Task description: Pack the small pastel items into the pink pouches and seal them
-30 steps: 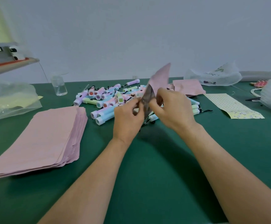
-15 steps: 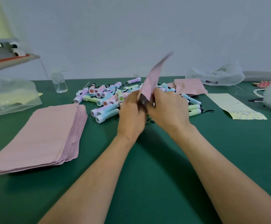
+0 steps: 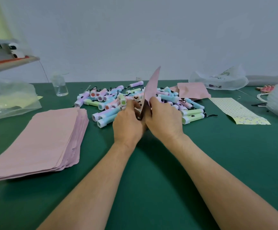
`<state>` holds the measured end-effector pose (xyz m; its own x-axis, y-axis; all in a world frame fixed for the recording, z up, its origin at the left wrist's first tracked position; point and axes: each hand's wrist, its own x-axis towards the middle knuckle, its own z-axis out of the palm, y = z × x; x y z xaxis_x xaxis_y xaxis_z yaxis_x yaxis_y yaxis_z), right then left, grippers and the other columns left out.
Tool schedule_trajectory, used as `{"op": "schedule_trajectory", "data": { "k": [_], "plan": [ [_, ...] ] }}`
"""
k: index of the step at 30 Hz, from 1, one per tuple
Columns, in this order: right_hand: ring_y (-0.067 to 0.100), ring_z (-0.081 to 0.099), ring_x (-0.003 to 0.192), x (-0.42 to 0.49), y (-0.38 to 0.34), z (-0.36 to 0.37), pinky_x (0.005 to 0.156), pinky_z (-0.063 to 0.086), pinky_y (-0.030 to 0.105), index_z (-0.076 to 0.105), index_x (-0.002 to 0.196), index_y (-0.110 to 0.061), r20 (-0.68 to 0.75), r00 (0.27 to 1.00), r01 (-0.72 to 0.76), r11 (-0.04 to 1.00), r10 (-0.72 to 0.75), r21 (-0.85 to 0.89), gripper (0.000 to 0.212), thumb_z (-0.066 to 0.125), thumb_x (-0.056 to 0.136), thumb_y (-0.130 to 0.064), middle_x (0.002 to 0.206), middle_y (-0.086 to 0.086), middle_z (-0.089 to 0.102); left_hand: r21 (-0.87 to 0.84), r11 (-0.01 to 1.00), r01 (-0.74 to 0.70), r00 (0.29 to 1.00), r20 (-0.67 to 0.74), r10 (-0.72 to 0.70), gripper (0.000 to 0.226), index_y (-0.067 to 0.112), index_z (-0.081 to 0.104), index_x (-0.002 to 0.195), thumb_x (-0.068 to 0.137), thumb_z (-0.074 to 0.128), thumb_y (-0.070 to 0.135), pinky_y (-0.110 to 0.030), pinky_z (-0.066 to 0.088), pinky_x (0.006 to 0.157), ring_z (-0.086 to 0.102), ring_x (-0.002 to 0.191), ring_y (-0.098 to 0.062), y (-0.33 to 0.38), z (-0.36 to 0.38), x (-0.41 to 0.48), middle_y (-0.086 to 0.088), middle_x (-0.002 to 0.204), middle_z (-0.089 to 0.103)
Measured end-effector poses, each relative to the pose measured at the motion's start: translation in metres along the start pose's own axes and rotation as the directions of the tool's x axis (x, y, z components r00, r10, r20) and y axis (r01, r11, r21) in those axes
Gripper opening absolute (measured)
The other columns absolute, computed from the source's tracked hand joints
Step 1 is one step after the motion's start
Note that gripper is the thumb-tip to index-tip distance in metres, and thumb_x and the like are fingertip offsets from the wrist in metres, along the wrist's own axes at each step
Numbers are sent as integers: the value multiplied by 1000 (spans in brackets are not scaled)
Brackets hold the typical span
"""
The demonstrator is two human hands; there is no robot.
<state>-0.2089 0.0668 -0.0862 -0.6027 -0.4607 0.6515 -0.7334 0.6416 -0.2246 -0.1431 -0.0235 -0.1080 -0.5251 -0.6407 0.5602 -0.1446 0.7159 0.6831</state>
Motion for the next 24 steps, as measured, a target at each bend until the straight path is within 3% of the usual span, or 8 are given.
{"op": "schedule_trajectory", "data": {
  "k": [3,6,8,10,15,19,22,24],
  "plan": [
    [23,41,51,1,2,-2,48,21,28,44,78,-19,22,999,-35,999,34,30,24,50,96,-33,59,-6,42,-195,974,117,991,-44,-128,45,33,40,140,99,57,23,-40,56,63,67,69,-18,-5,-2,4,9,81,71],
    [28,55,67,4,8,-5,56,38,32,53,77,-22,58,988,-151,983,145,107,18,54,89,-36,68,-3,59,-323,911,259,957,-46,-288,67,29,40,155,94,42,1,-16,48,55,62,67,1,-10,-3,8,13,85,67],
    [29,59,75,3,12,-8,61,42,34,58,86,-21,12,986,-164,979,164,118,13,55,88,-34,75,-3,65,-323,912,251,959,-45,-280,71,23,48,154,90,37,-6,-12,50,64,60,78,15,-9,-3,7,17,96,66],
    [28,62,80,2,10,-10,62,43,36,58,99,-19,-30,991,-125,979,131,159,18,57,88,-33,85,-4,68,-304,933,191,977,-30,-210,73,19,51,153,86,39,-9,-22,55,78,61,89,9,-2,-3,3,10,105,68],
    [27,56,77,4,14,-12,57,33,35,58,103,-20,-45,991,-118,977,128,177,16,54,90,-29,87,-3,65,-109,993,34,999,21,-32,66,17,46,153,90,50,-2,-53,58,81,64,91,-35,7,7,-6,-11,106,72],
    [31,49,69,11,33,-9,53,24,33,45,70,-18,-54,968,-236,965,244,115,25,49,95,-18,65,1,53,-192,970,151,988,1,-154,78,23,40,155,83,41,-7,-54,58,75,63,87,-33,8,5,-2,-5,99,68],
    [22,37,56,10,30,-10,51,16,31,29,60,-22,-167,951,-218,950,258,225,37,43,95,-24,55,-5,41,-185,982,24,999,49,-15,84,25,30,160,80,39,-1,-52,57,67,62,83,-29,10,4,-3,-4,98,66],
    [15,32,50,12,33,-13,50,13,31,26,60,-22,-165,959,-188,954,230,236,30,40,87,-24,52,-7,37,-199,978,-58,990,117,83,86,32,15,165,87,51,26,-36,57,69,66,86,-15,7,2,-4,4,103,67]
  ]
}}
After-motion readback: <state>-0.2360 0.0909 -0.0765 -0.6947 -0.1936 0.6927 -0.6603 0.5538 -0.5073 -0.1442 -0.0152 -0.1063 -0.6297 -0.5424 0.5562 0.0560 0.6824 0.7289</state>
